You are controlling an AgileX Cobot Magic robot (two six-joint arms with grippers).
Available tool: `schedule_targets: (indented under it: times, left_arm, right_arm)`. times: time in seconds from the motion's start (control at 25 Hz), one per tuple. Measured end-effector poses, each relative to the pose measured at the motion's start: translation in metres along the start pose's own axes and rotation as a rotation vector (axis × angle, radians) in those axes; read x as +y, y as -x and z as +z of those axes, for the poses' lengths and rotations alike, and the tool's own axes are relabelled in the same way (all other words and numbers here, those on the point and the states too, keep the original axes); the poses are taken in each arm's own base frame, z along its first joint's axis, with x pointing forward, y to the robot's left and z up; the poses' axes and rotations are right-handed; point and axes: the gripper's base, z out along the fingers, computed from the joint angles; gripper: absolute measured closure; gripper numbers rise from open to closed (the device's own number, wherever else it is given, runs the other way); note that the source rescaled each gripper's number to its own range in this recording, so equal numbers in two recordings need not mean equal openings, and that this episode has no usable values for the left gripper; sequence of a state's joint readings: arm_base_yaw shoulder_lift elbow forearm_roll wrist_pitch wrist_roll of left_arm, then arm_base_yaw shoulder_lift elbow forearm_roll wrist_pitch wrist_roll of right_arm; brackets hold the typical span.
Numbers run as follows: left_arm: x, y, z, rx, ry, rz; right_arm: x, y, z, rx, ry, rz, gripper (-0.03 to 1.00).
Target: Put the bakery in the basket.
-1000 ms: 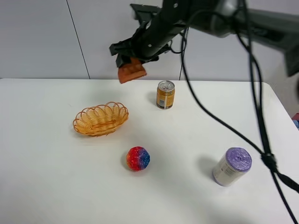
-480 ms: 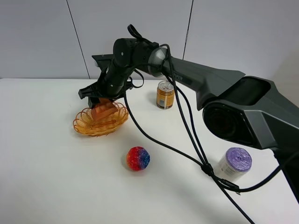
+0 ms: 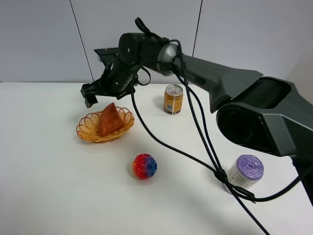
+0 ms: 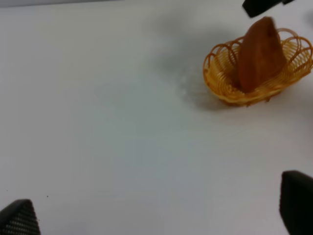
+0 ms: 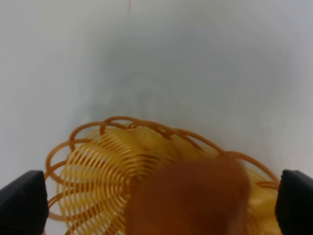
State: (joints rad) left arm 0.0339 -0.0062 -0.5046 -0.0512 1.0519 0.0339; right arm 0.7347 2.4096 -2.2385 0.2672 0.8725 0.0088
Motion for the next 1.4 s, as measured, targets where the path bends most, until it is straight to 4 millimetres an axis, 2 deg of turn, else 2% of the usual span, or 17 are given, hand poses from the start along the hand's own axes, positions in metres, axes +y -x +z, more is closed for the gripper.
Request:
schedule_targets:
  times: [0.08,0.12,0.2,0.32,0.44,0.64,0.88,0.96,1.04,1.08,1.16,1.24,1.32,1.4]
  left_arm:
    - [0.0,0.0,0.0,0.0,0.0,0.0]
    - [0.0,0.0,0.0,0.0,0.0,0.0]
    - [0.0,0.0,0.0,0.0,0.0,0.0]
    - [0.0,0.0,0.0,0.0,0.0,0.0]
    - [0.0,0.0,0.0,0.0,0.0,0.0]
    - [0.0,0.0,0.0,0.0,0.0,0.0]
    - [0.0,0.0,0.0,0.0,0.0,0.0]
    - [0.0,0.0,0.0,0.0,0.0,0.0]
    - [0.0,0.0,0.0,0.0,0.0,0.0]
    - [0.0,0.0,0.0,0.0,0.0,0.0]
    - [0.0,0.0,0.0,0.0,0.0,0.0]
    - [0.0,0.0,0.0,0.0,0.0,0.0]
    - [0.0,0.0,0.0,0.0,0.0,0.0]
    - [0.0,0.0,0.0,0.0,0.0,0.0]
  right_arm:
    - [0.006,0.013,-0.032,-0.056,-0.028,-0.038,0.16]
    - [0.006,0.013,-0.032,-0.056,-0.028,-0.038,0.16]
    - [0.01,0.025,-0.068,-0.112,-0.073,-0.07,0.16]
    - [0.019,0.04,-0.136,-0.219,-0.152,-0.111,0.16]
    - [0.023,0.045,-0.201,-0.307,-0.247,-0.152,0.16]
    - [0.01,0.036,-0.288,-0.35,-0.391,-0.13,0.16]
    - [-0.02,0.006,-0.387,-0.422,-0.567,-0.024,0.16]
    - [-0.032,-0.016,-0.414,-0.424,-0.635,0.013,0.16]
    - [-0.041,-0.051,-0.444,-0.424,-0.71,0.057,0.16]
    - [-0.05,-0.07,-0.45,-0.399,-0.75,0.093,0.16]
    - [-0.058,-0.119,-0.471,-0.388,-0.814,0.186,0.16]
    - [-0.064,-0.176,-0.478,-0.358,-0.892,0.293,0.16]
    - [-0.052,-0.234,-0.49,-0.415,-0.971,0.364,0.16]
    - [-0.035,-0.287,-0.487,-0.471,-1.025,0.409,0.16]
